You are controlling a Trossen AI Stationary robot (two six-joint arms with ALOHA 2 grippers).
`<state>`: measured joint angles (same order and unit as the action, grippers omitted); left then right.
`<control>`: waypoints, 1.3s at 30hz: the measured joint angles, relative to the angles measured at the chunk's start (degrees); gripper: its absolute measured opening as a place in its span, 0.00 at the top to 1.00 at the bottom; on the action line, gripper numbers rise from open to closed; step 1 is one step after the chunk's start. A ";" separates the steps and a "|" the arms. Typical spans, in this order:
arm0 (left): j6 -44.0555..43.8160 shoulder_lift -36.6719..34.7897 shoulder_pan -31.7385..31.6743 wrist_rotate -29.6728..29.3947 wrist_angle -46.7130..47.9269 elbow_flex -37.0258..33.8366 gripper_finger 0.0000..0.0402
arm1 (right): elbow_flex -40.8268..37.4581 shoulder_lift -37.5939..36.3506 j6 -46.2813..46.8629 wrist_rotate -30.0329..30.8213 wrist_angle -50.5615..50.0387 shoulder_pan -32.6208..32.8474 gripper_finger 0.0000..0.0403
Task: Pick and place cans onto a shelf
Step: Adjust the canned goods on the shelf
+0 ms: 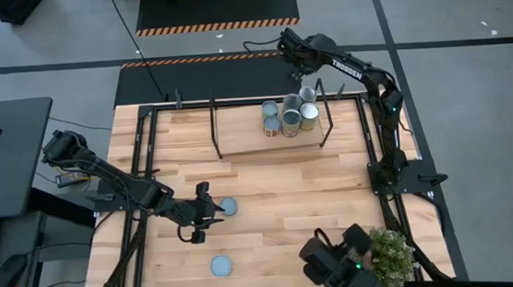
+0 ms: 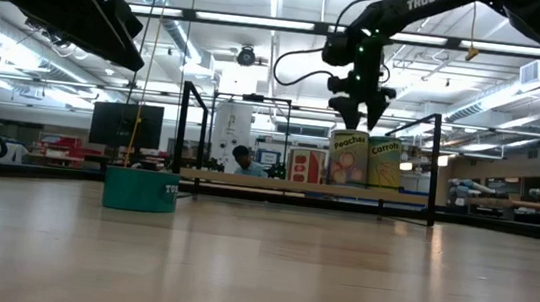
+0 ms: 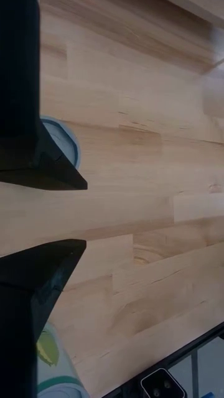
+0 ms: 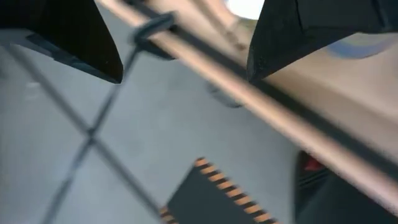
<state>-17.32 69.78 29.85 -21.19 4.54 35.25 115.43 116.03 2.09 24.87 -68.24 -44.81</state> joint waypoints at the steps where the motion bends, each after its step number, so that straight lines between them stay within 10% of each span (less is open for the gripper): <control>1: 0.00 0.00 0.00 0.00 0.00 0.02 0.64 | 0.55 -0.02 -0.79 2.34 0.11 0.18 0.13; 6: 0.00 0.00 0.01 0.00 0.00 0.02 0.64 | 0.92 -0.02 -7.96 10.77 -0.37 0.60 0.13; 39: -0.02 0.00 0.00 0.00 0.00 0.02 0.64 | -5.50 0.15 -8.25 4.17 -6.38 -0.20 0.13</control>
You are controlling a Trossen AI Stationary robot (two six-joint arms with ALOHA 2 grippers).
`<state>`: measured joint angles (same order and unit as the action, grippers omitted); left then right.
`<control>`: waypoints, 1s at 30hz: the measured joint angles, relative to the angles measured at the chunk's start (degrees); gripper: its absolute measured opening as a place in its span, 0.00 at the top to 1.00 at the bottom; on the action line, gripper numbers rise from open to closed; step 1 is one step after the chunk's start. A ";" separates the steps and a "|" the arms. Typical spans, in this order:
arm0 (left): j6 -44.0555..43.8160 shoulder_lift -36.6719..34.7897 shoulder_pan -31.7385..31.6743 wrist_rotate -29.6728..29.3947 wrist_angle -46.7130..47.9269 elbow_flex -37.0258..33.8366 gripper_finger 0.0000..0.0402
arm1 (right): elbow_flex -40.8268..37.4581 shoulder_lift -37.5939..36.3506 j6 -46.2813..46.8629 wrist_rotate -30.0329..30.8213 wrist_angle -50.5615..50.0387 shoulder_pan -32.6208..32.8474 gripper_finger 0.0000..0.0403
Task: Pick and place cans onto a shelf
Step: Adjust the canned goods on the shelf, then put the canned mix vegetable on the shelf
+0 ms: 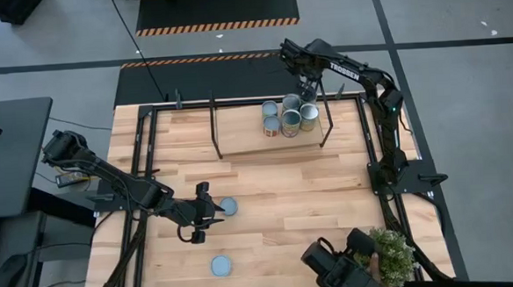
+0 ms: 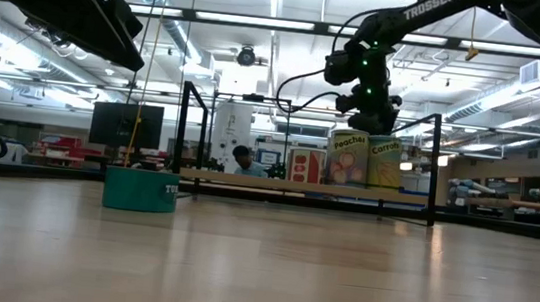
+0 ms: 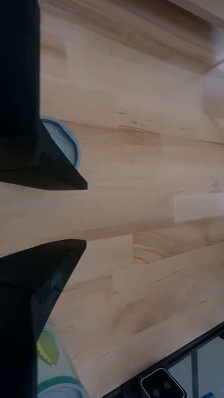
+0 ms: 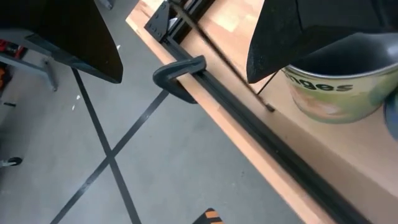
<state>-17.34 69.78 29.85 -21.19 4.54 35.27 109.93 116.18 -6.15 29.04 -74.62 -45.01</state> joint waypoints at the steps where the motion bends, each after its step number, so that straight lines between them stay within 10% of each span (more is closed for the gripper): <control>1: 0.00 0.00 0.00 0.00 0.00 0.00 0.64 | 0.00 0.00 -0.02 -0.03 -0.44 0.20 0.13; 30: 0.09 -0.09 0.02 1.27 0.18 0.00 0.64 | 11.38 0.04 0.24 8.74 -1.75 13.46 0.13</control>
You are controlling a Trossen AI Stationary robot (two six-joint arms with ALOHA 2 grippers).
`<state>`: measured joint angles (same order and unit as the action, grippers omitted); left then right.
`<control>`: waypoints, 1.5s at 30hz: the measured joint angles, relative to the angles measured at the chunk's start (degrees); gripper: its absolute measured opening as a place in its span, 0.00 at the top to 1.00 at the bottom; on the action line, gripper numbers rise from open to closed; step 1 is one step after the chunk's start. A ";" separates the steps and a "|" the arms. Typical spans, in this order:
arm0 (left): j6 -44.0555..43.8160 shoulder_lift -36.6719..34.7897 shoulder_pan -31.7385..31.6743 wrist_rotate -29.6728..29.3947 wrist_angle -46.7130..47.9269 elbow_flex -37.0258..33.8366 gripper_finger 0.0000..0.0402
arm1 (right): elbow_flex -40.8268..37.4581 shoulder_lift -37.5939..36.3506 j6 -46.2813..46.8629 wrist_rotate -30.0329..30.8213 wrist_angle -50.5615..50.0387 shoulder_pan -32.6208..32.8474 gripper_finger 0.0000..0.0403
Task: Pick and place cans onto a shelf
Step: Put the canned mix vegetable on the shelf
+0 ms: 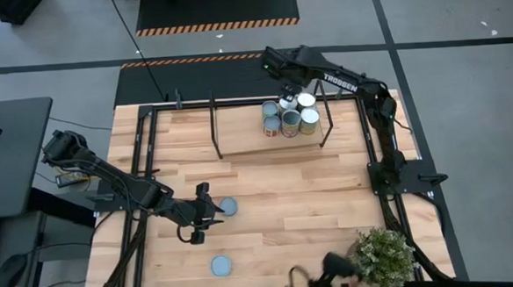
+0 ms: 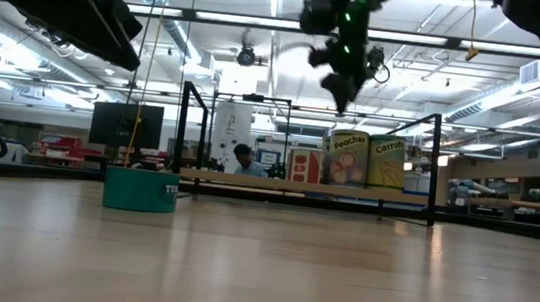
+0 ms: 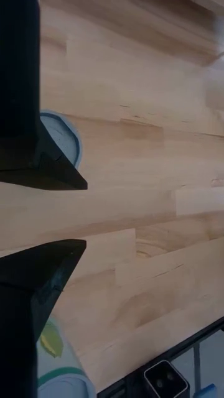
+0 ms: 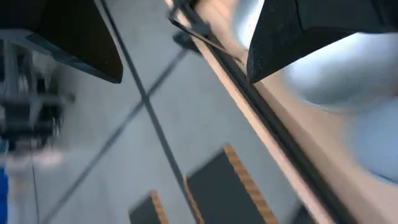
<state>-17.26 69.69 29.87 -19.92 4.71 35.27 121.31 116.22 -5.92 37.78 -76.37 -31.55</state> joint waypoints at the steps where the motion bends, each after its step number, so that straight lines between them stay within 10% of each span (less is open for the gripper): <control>1: -0.02 0.00 0.00 0.18 0.25 0.00 0.64 | 0.92 0.00 -0.32 -0.52 0.36 1.64 0.13; 22: -4.61 0.44 -0.01 4.24 5.05 -0.02 0.64 | -3.74 -0.04 0.73 -18.31 16.05 32.74 0.13; 32: -3.15 0.44 5.84 24.06 0.83 -0.02 0.64 | -16.32 -0.05 0.49 -17.64 28.09 39.49 0.13; 45: -12.29 0.44 13.86 8.28 -2.66 -0.02 0.52 | -25.58 -0.06 2.40 -15.21 35.63 42.38 0.13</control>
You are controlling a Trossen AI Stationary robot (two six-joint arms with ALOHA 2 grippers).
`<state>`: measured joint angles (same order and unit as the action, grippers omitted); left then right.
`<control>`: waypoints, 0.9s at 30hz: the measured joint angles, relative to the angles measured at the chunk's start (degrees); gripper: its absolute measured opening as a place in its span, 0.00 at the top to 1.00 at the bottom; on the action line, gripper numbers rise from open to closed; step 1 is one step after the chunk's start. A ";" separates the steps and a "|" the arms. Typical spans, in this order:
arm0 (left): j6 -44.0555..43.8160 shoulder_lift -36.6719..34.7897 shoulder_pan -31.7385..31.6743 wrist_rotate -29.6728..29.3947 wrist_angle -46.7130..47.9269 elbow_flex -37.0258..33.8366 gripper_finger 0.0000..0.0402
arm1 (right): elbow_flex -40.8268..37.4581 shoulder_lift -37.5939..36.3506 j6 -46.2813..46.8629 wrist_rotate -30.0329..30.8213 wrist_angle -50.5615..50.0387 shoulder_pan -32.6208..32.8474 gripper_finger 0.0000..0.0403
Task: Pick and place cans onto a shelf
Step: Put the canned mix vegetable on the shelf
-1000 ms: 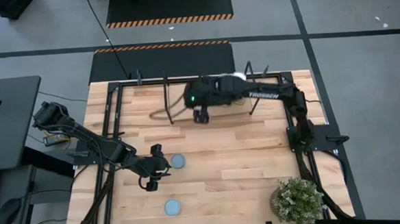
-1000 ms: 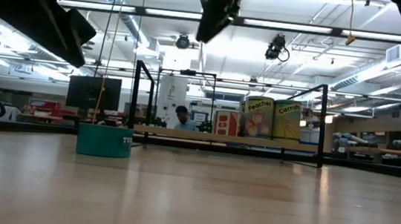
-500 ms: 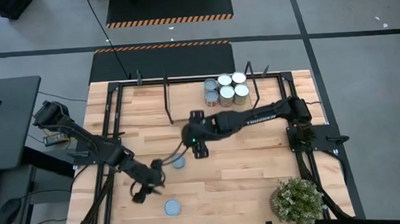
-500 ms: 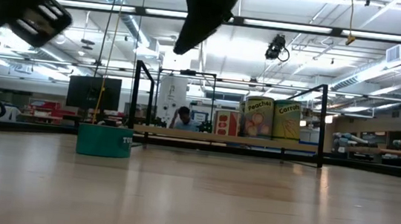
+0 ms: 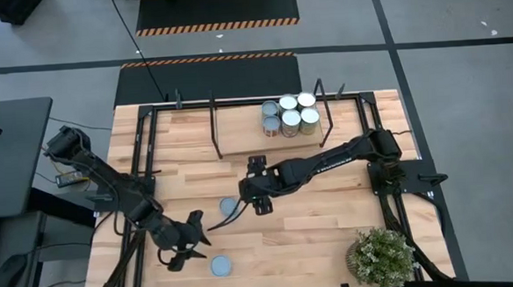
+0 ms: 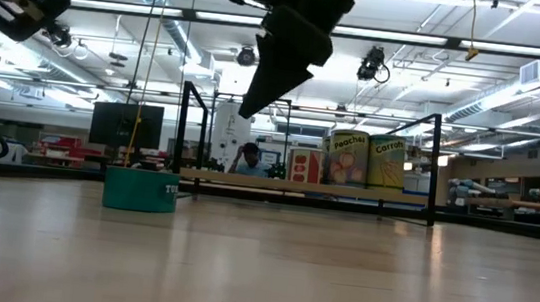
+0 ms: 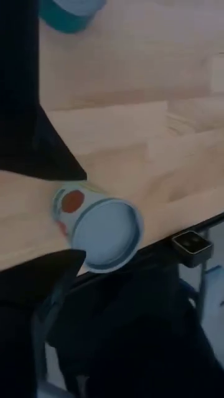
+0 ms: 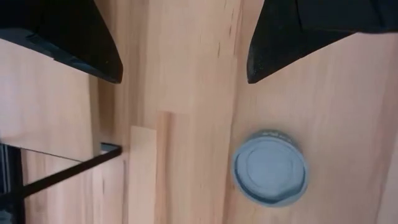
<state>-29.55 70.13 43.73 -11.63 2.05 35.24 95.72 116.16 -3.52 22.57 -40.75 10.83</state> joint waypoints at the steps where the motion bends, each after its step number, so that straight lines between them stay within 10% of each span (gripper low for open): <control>1: -0.92 0.00 0.02 -0.28 -0.57 0.00 0.48 | -0.78 -0.03 -0.31 0.08 0.86 0.21 0.13; 9: -1.77 0.00 1.74 -4.35 -9.86 0.02 0.29 | -4.68 -0.33 -3.81 0.52 5.27 1.09 0.13; 27: -10.35 13.11 10.91 -15.77 2.05 17.81 0.46 | -6.17 -1.16 -10.00 0.49 8.55 -0.16 0.13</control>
<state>-39.90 83.23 54.64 -27.40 4.10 53.05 89.56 115.00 -13.52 23.06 -32.20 10.68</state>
